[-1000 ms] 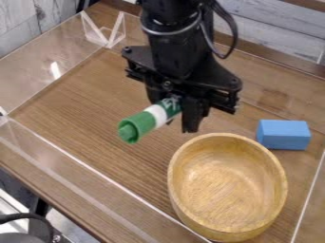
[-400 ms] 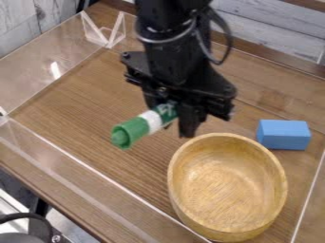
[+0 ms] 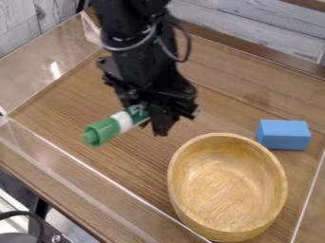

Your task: Remove the green marker from inside the brown bowl and put it on the table

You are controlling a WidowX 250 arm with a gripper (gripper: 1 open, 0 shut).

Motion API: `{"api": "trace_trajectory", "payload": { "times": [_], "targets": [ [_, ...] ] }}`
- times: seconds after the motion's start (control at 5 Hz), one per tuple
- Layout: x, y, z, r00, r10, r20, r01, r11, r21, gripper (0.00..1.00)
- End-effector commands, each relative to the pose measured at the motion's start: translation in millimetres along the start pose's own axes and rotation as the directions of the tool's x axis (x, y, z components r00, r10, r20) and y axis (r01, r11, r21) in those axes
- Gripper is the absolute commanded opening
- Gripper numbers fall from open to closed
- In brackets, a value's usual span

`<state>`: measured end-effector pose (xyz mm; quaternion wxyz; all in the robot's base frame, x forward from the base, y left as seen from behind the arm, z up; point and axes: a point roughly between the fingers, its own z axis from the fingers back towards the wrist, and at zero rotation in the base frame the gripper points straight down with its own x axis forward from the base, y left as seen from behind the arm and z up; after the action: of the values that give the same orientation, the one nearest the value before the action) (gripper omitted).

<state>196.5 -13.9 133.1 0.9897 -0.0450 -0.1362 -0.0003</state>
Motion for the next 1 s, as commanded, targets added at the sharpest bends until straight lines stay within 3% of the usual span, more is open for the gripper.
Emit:
{"api": "trace_trajectory", "payload": {
  "times": [0.0,0.8],
  "targets": [
    [2.9,8.8,-3.4,0.999,-0.009,0.041,0.009,1.0,0.002,0.0],
    [11.0,36.4,-32.6,0.998,0.009,0.062,-0.011,1.0,0.025,0.0]
  ]
}}
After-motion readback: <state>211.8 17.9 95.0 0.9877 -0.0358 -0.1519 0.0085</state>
